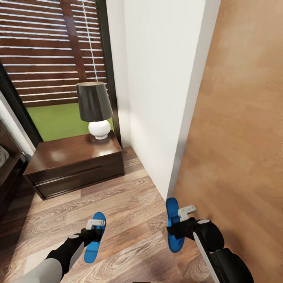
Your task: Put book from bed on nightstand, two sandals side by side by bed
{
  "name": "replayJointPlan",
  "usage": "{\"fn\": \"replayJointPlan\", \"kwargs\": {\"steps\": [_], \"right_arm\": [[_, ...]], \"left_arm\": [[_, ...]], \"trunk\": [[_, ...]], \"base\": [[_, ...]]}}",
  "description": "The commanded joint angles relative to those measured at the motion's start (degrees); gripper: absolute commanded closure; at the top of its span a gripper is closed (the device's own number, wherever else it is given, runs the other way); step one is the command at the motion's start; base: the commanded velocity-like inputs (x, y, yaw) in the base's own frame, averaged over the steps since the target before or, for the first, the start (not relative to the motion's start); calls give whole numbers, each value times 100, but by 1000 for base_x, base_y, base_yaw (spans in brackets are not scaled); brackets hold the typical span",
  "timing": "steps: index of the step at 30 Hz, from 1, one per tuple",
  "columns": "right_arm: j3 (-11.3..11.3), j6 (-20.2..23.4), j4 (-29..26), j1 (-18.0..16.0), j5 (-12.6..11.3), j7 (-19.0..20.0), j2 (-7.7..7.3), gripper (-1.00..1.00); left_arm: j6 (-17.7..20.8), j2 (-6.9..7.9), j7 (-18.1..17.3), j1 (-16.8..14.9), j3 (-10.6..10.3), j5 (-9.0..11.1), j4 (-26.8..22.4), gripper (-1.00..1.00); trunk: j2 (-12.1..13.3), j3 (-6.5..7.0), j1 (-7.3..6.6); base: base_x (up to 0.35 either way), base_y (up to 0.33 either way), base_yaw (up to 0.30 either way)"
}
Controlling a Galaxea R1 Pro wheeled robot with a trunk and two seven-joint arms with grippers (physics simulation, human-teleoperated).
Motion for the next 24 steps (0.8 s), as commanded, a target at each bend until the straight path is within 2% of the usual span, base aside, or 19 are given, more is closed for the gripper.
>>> {"fn": "replayJointPlan", "kwargs": {"steps": [1,8,16,22,24], "right_arm": [[8,23,-2,-4,50,44,-3,100],[11,23,92,-5,45,61,11,100],[12,23,147,-6,37,70,7,100],[12,23,182,-6,36,71,4,100],[12,23,188,-3,36,71,6,100]], "left_arm": [[48,0,-29,1,29,-32,-5,100],[165,27,0,-2,27,-35,11,100],[210,37,318,0,21,-42,17,100],[217,33,410,0,21,-29,15,100],[218,33,421,0,21,-27,17,100]], "trunk": [[0,18,-3],[9,173,-21],[20,350,-42],[28,483,-58],[108,519,-101]], "base": [[0,0,0],[0,0,0],[0,0,0],[0,0,0],[0,0,0]]}}
